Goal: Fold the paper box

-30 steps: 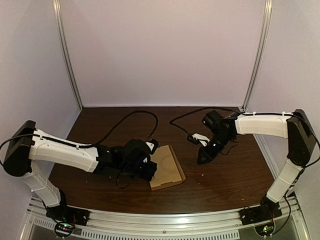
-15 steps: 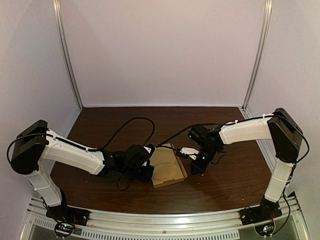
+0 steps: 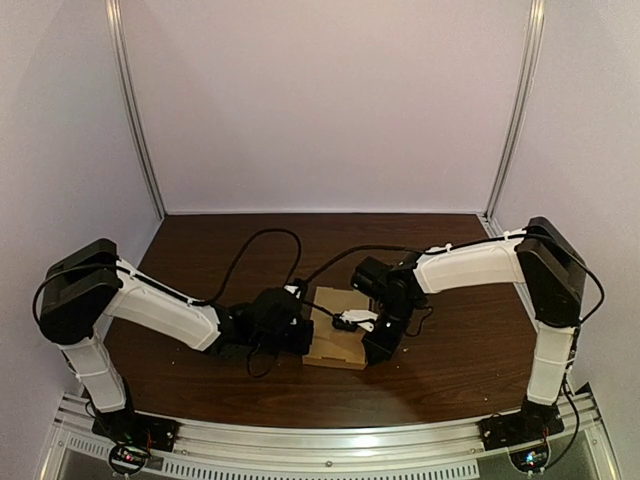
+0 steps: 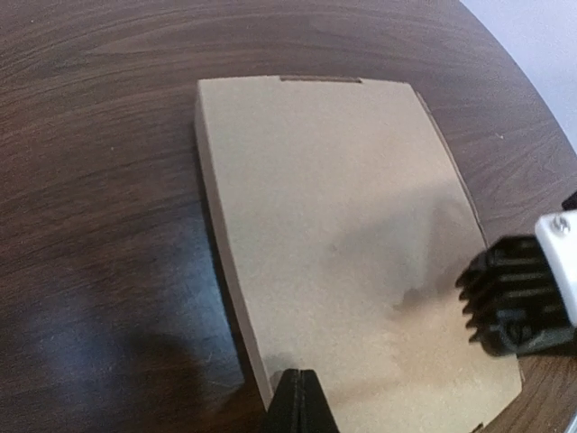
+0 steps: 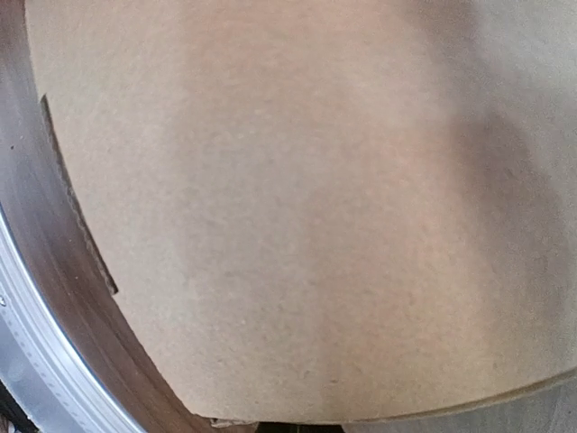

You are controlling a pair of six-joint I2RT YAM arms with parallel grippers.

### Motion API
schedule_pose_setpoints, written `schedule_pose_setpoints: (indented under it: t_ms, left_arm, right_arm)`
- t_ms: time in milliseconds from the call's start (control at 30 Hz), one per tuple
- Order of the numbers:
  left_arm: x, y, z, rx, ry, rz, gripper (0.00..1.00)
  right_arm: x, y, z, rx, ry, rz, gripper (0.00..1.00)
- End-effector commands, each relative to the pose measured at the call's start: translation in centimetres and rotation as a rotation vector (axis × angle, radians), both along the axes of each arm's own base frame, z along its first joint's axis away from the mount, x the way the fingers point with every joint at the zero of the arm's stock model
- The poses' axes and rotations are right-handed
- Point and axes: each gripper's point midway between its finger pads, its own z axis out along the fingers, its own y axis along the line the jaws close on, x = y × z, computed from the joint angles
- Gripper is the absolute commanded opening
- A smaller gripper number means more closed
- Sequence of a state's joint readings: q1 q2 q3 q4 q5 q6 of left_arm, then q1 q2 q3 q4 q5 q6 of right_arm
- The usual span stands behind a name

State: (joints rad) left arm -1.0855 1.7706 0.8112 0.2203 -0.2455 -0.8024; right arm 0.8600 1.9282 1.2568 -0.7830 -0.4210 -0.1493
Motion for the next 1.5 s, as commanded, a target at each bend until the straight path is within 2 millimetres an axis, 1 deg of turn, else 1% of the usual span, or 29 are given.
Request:
schedule_pose_setpoints:
  t_ms: [0,67,167,233,267,333,467,500,567,633,667,700,767,867,933,1100,1200,1300,1367,1467]
  left_arm:
    - [-4.7,0.0,-5.7,0.068,0.174,-0.114,0.0]
    - [-4.7,0.0,-5.9,0.068,0.178,-0.111,0.0]
    - [-4.4,-0.1,-4.8,0.069,0.156,-0.112,0.0]
    - [-4.1,-0.3,-3.3,0.068,0.13,-0.117,0.0]
    - [-3.9,-0.4,-2.3,0.062,0.113,-0.121,0.0]
    - [-3.6,-0.4,-0.8,0.067,0.087,-0.128,0.0]
    - [-3.0,-0.9,2.4,0.066,0.024,-0.152,0.0]
    - [-2.9,-0.7,2.8,0.092,0.014,-0.159,0.01]
    - [-2.0,-0.8,3.9,0.131,-0.023,-0.165,0.01]
    - [-0.5,-0.8,4.5,0.148,-0.03,-0.143,0.01]
    - [0.2,-0.5,4.4,0.154,-0.024,-0.126,0.0]
    - [1.3,0.1,3.9,0.159,-0.009,-0.097,0.0]
    - [2.8,0.7,2.9,0.144,0.036,-0.069,0.0]
    - [4.1,1.0,1.5,0.133,0.09,-0.064,0.0]
    - [4.4,0.5,1.0,0.122,0.1,-0.09,0.0]
    - [3.5,-1.3,-0.4,0.074,0.16,-0.155,0.0]
    - [3.4,-1.3,-1.2,0.052,0.18,-0.131,0.0]
    - [3.2,-0.8,-2.0,0.053,0.198,-0.11,0.0]
    - [3.4,-1.3,-1.9,0.026,0.188,-0.11,0.0]
    - [3.8,-2.0,-1.8,-0.005,0.18,-0.104,0.0]
  right_arm:
    - [-0.1,4.6,1.8,0.17,-0.017,0.044,0.0]
    - [0.0,4.3,1.9,0.159,-0.034,0.047,0.0]
    - [0.6,2.6,1.5,0.121,-0.043,0.028,0.0]
    - [0.8,0.8,1.2,0.102,-0.038,0.0,0.0]
    - [1.0,0.0,1.3,0.093,-0.043,-0.008,0.01]
    - [1.7,-1.5,1.6,0.079,-0.063,-0.036,0.02]
    - [4.4,-3.8,1.6,0.065,-0.081,-0.113,0.03]
    - [5.2,-4.2,1.6,0.064,-0.086,-0.13,0.04]
    - [7.1,-4.9,1.4,0.053,-0.115,-0.164,0.04]
    - [9.4,-5.1,1.4,0.06,-0.142,-0.198,0.04]
    - [10.2,-5.1,1.4,0.061,-0.153,-0.209,0.04]
    - [11.1,-4.9,1.2,0.058,-0.163,-0.218,0.04]
    - [12.5,-4.6,0.9,0.059,-0.176,-0.229,0.04]
    - [14.0,-3.9,0.5,0.063,-0.186,-0.243,0.04]
    - [14.6,-3.5,0.0,0.061,-0.18,-0.25,0.04]
    - [15.0,-2.8,-0.6,0.072,-0.15,-0.266,0.05]
    - [15.0,-2.6,-0.7,0.078,-0.143,-0.27,0.06]
    - [15.0,-2.3,-0.6,0.079,-0.138,-0.277,0.07]
    - [14.9,-1.5,-0.4,0.075,-0.147,-0.265,0.08]
    - [13.7,0.3,-0.2,0.067,-0.167,-0.2,0.08]
